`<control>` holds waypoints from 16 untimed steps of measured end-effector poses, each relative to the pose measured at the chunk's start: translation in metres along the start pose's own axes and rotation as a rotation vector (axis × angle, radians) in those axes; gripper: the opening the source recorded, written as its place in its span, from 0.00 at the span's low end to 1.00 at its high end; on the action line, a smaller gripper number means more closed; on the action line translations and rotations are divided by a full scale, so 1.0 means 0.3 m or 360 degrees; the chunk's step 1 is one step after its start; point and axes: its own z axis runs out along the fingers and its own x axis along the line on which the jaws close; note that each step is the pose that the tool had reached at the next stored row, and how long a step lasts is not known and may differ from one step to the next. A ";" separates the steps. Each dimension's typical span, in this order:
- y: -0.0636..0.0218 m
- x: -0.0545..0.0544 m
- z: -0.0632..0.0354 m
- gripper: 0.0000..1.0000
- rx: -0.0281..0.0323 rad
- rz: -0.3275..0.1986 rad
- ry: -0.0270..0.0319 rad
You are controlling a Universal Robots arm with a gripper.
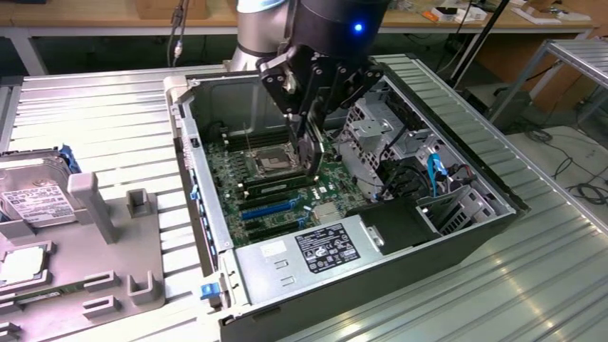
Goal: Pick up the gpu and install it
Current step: 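Pick up the gpu and move the gpu toward the slot, then insert the gpu into the slot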
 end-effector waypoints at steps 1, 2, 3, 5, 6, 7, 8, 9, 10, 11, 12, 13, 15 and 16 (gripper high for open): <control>0.001 -0.012 0.000 0.27 0.00000 0.0000 0.00000; 0.001 -0.014 0.000 0.27 -0.00001 0.0000 0.00000; 0.001 -0.014 0.000 0.27 0.00000 0.0000 0.00000; 0.001 -0.014 0.000 0.27 -0.00001 0.0000 0.00000; 0.001 -0.014 0.000 0.27 0.00000 0.0000 0.00000; 0.001 -0.014 0.000 0.27 -0.00001 0.0000 0.00000; 0.001 -0.014 0.000 0.27 0.00000 0.0000 -0.00001; 0.001 -0.014 0.000 0.27 0.00000 0.0000 0.00000; 0.001 -0.014 0.000 0.27 0.00000 0.0000 0.00000; 0.001 -0.014 0.000 0.27 0.00000 0.0000 0.00000; 0.001 -0.014 0.000 0.27 0.00000 0.0000 0.00000; 0.001 -0.014 0.000 0.27 0.00000 0.0000 0.00000; 0.001 -0.014 0.000 0.27 -0.00001 0.0000 0.00000; 0.001 -0.014 0.000 0.27 0.00000 0.0000 0.00000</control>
